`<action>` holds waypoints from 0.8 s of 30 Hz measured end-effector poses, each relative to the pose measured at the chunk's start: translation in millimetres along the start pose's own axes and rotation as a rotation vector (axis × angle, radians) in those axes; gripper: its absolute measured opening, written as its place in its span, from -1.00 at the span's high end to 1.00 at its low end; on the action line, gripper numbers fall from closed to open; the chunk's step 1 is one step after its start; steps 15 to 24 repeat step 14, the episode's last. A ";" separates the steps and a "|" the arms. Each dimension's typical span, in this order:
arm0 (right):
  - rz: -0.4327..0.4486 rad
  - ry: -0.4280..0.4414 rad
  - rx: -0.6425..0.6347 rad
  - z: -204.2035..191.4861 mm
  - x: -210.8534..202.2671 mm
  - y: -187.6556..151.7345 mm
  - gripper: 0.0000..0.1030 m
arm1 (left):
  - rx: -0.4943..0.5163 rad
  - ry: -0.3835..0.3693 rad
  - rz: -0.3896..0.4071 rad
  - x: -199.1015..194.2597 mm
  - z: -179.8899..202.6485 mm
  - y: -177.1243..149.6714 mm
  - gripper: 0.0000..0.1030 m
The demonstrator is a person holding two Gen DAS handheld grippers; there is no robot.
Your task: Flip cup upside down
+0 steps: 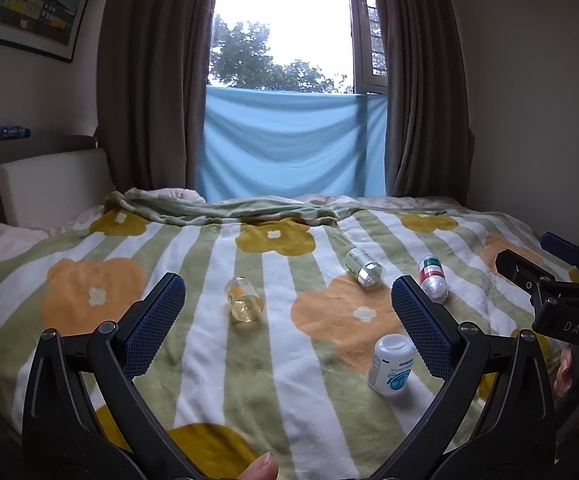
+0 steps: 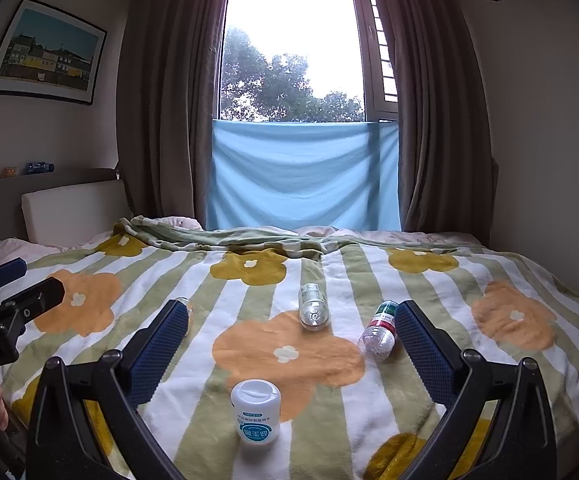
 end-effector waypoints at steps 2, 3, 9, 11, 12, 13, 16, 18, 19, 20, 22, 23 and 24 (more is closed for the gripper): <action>0.000 0.001 0.000 0.2 0.1 0.4 -1.00 | -0.006 0.005 -0.004 1.0 -0.5 -1.3 -0.99; 0.000 0.000 0.000 0.3 0.2 0.6 -1.00 | -0.009 0.003 -0.001 1.4 -1.8 -1.5 -0.99; 0.003 0.001 0.001 -0.3 -0.2 0.4 -1.00 | -0.008 0.012 0.006 -0.9 -0.9 -3.8 -0.99; 0.001 0.001 0.000 -0.6 -0.5 0.5 -1.00 | -0.009 -0.003 0.019 -3.5 1.1 -3.2 -0.99; 0.000 0.000 -0.001 -0.6 -0.3 0.6 -1.00 | -0.012 -0.004 0.027 -4.7 0.6 -2.6 -0.99; 0.000 -0.001 -0.001 0.1 -0.1 0.6 -1.00 | -0.013 -0.005 0.033 -5.4 1.3 -2.2 -0.99; 0.000 0.000 -0.001 -0.1 -0.2 0.4 -1.00 | -0.010 -0.007 0.033 -5.1 1.7 -1.8 -0.99; 0.000 0.000 -0.001 -0.1 -0.2 0.4 -1.00 | -0.010 -0.007 0.033 -5.1 1.7 -1.8 -0.99; 0.000 0.000 -0.001 -0.1 -0.2 0.4 -1.00 | -0.010 -0.007 0.033 -5.1 1.7 -1.8 -0.99; 0.000 0.000 -0.001 -0.1 -0.2 0.4 -1.00 | -0.010 -0.007 0.033 -5.1 1.7 -1.8 -0.99; 0.000 0.000 -0.001 -0.1 -0.2 0.4 -1.00 | -0.010 -0.007 0.033 -5.1 1.7 -1.8 -0.99; 0.000 0.000 -0.001 -0.1 -0.2 0.4 -1.00 | -0.010 -0.007 0.033 -5.1 1.7 -1.8 -0.99; 0.000 0.000 -0.001 -0.1 -0.2 0.4 -1.00 | -0.010 -0.007 0.033 -5.1 1.7 -1.8 -0.99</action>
Point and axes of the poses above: each gripper's, at about its wrist camera, not at the fingertips, and x roughly the way its jaws point, z to its right, y to its top, the point moved 9 cm from there along x, roughly the way its jaws point, and after that the axes turned 7 degrees about -z, right-handed, at the moved point
